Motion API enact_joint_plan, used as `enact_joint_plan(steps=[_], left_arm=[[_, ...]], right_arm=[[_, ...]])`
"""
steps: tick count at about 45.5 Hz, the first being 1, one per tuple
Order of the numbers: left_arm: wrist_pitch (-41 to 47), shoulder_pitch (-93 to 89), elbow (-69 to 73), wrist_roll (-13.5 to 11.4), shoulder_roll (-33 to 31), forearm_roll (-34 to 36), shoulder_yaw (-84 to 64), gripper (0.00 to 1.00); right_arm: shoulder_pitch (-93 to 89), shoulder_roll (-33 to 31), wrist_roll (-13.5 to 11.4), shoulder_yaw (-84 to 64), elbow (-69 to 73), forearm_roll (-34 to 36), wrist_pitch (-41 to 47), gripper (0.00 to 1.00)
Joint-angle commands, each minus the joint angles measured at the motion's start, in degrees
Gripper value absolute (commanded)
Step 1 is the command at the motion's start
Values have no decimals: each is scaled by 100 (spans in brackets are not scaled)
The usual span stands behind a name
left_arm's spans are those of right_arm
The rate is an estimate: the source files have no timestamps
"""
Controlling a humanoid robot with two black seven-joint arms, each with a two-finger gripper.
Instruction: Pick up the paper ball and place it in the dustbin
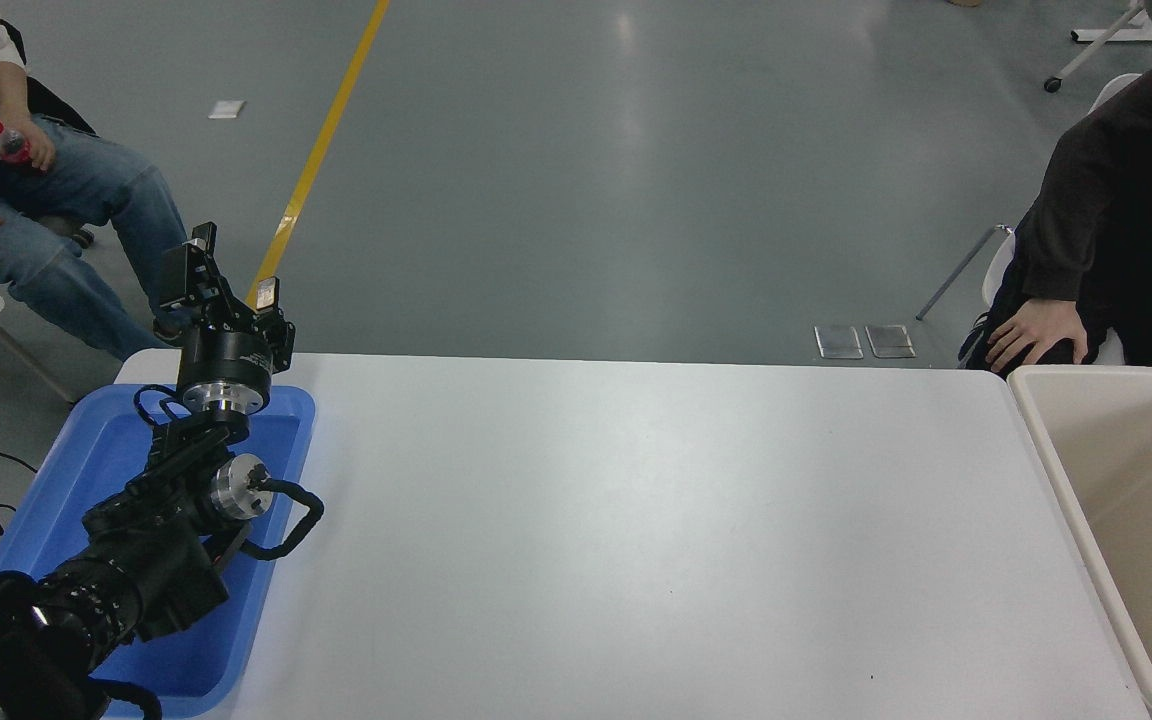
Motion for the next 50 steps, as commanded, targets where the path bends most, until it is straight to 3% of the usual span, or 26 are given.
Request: enact_joint_plan(steps=[1,14,27,35,50], left_arm=[[0,-9,0,3,-5,-4,5,100],[0,-9,0,-5,-5,-4,5,100],[0,-18,0,-5,-14,-4,14,100],[0,-18,0,-14,-23,-4,14,100],[0,-9,0,-14,-23,-4,14,100]], right_arm=[[-401,-318,2,-232,-505,-389,-159,0],[-2422,-1346,45,303,-2280,-1444,-1073,0],[-5383,-1620,81,2341,-3714,-1479,-2004,0],[-6887,-1514,72,3212,-4619,-1462,-2655,0],[-8672,-557,10,4715,-6113,-1163,-3051,0]])
